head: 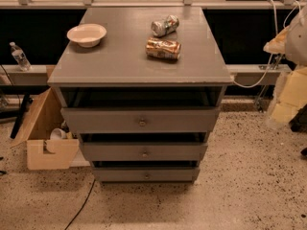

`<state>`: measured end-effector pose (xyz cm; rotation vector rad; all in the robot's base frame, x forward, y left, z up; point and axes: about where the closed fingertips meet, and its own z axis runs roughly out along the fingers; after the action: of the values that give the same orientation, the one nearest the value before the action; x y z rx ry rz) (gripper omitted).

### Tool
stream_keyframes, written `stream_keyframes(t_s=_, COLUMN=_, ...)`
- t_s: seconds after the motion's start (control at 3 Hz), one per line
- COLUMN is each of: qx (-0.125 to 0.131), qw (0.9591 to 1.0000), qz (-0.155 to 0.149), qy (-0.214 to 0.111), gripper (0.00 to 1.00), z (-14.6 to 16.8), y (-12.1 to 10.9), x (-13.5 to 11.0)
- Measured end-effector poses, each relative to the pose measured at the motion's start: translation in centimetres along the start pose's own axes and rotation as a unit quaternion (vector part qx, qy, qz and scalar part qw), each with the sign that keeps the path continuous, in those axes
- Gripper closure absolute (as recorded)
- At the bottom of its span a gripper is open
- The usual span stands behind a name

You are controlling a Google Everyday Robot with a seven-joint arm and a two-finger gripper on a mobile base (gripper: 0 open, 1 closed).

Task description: Open bottom drawer

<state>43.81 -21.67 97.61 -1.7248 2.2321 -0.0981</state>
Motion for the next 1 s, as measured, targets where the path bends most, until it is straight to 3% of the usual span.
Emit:
stream_keyframes(t_s=0.33, qx=0.0, qw=1.0, qz=0.0, qy=0.0, gripper=0.0, z=0.0, y=0.0, x=0.0)
stream_keyframes(t_s=0.67, qx=-0.009, qw=0.9999, qz=-0.007, qy=-0.011, gripper=0.0, z=2.8, y=0.8, x=-0.6)
stream_keyframes(t_s=1.0, qx=-0.029, qw=0.9988, qz=-0.018, qy=-0.036, gripper=0.0, z=8.0, y=2.6, x=-2.0)
